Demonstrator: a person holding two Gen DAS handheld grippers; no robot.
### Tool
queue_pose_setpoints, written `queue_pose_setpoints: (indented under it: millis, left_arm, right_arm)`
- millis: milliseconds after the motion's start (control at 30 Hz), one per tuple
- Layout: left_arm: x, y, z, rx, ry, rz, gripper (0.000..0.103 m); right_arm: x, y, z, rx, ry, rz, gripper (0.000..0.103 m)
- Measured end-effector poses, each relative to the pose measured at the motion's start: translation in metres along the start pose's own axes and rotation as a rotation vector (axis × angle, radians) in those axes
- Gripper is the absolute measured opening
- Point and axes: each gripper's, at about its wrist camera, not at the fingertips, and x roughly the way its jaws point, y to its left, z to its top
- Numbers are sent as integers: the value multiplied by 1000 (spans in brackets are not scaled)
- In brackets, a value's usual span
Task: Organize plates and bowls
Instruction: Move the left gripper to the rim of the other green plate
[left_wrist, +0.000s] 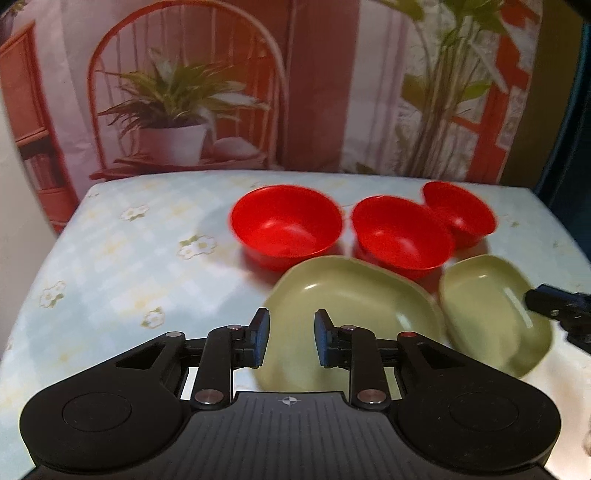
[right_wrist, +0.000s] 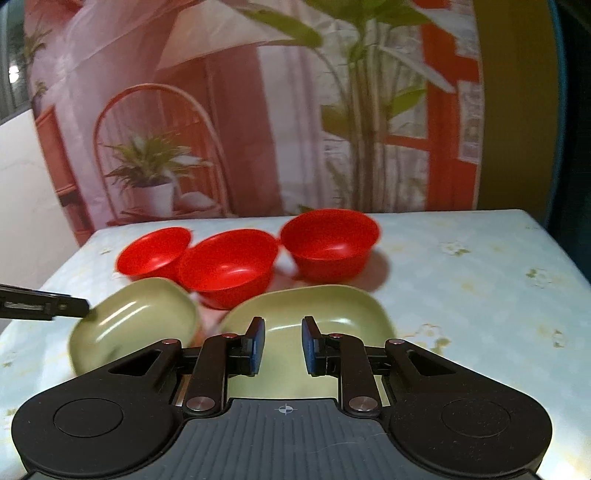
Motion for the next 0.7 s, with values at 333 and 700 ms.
queue_pose_setpoints:
  millis: [333,700]
  left_arm:
    - [6,-57,3,-9,13,-154,28]
    - [31,-110,-4,47,66,-200,28]
  right_arm:
    - [-2,-27,-4,2,-23,-96,21]
    - [0,-55,-9,32,-20,-148,22]
